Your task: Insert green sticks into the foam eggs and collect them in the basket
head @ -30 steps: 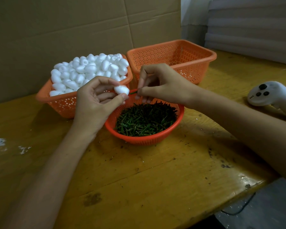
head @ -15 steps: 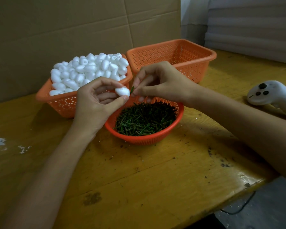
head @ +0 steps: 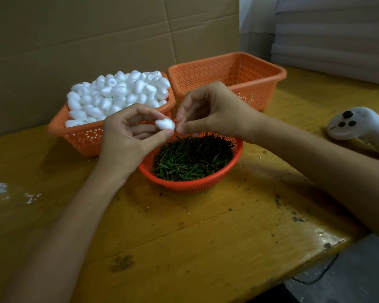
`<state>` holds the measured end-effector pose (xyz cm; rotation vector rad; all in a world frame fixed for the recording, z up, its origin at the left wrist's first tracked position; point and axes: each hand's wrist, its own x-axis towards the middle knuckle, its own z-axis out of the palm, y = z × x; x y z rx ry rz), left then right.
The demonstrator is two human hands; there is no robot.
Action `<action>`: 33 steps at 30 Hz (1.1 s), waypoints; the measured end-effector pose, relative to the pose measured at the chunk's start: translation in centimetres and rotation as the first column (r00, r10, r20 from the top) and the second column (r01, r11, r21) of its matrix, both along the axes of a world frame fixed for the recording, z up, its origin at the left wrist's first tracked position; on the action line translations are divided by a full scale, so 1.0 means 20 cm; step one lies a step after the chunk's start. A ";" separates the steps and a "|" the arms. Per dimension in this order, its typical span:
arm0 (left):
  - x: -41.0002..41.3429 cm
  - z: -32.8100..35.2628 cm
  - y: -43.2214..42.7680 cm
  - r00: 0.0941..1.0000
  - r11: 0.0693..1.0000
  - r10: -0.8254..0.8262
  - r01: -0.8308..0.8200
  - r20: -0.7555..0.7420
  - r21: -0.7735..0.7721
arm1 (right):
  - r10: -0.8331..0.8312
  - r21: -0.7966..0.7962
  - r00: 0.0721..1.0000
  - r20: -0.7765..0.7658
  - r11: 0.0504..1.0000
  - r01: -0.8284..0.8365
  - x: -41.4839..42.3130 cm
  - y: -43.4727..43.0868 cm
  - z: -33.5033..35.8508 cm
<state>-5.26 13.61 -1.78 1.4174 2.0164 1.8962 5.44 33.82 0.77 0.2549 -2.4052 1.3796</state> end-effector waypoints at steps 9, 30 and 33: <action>0.02 0.01 0.02 0.999 1.000 0.027 -0.027 -0.023 -0.007 | -0.099 0.665 0.992 0.073 0.747 0.026 0.02 -0.05 0.01; 0.03 0.01 0.02 0.999 0.999 0.046 -0.046 -0.017 -0.023 | -0.082 0.767 0.990 0.116 0.640 -0.037 0.00 -0.05 0.01; 0.03 0.01 0.02 0.999 0.999 0.045 -0.045 -0.019 -0.020 | -0.070 0.754 0.989 0.129 0.655 -0.051 0.00 -0.05 0.01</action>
